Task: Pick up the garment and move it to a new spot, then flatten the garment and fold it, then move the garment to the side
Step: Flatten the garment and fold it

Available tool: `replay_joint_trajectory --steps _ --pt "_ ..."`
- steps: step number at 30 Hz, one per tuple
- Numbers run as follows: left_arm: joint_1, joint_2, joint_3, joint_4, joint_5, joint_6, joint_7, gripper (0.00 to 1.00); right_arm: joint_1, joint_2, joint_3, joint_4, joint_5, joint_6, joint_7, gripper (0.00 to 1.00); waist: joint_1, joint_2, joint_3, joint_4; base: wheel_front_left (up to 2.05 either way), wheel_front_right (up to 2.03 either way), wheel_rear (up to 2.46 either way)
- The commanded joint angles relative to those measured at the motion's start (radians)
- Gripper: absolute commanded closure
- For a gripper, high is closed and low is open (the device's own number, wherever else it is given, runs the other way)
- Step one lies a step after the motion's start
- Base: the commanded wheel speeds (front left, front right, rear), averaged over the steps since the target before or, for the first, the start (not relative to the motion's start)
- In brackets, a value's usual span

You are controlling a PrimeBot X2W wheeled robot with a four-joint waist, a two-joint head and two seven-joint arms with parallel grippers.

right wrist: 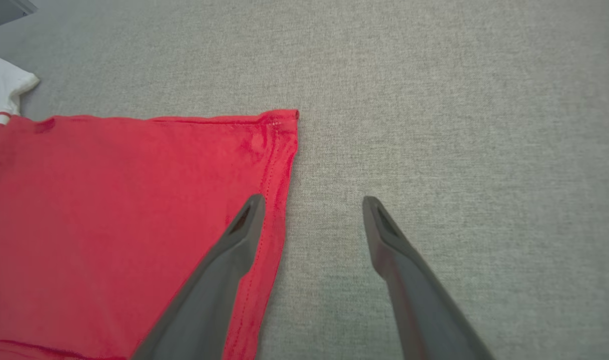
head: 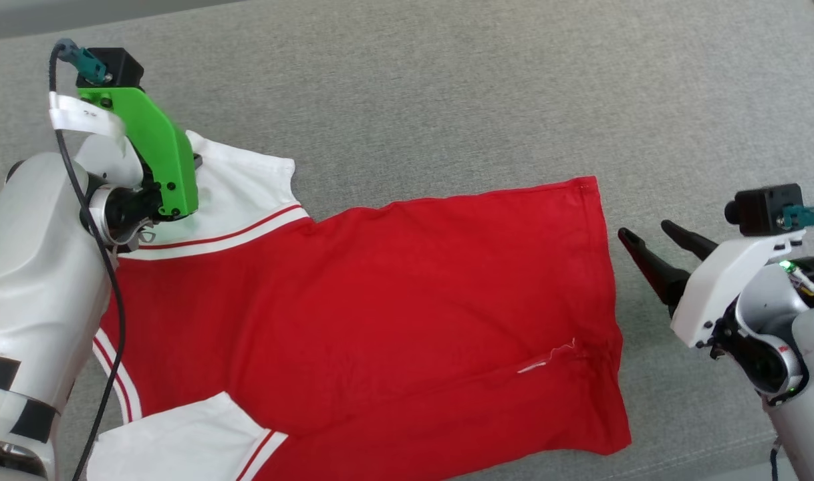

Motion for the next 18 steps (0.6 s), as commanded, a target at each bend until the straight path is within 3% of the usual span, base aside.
replay_joint_trajectory --steps 1,7,18 --pt "0.015 -0.008 -0.006 -0.015 0.008 0.000 -0.012 1.00 -0.038 -0.015 0.007 0.011 0.022 0.000 0.034 0.00 -0.0001 -0.0001 -0.021 0.052 0.00 0.00 0.00" --pt "0.009 -0.037 -0.024 -0.097 0.024 -0.006 -0.050 1.00 -0.159 -0.059 0.032 0.093 0.070 0.000 0.165 0.00 -0.0001 -0.0001 -0.004 0.129 0.00 0.00 0.00" --pt "0.028 -0.046 -0.032 -0.188 0.026 -0.018 -0.107 1.00 -0.279 -0.049 0.144 0.319 0.127 0.000 0.332 0.00 -0.0001 -0.0001 0.021 0.199 0.00 0.00 0.00"
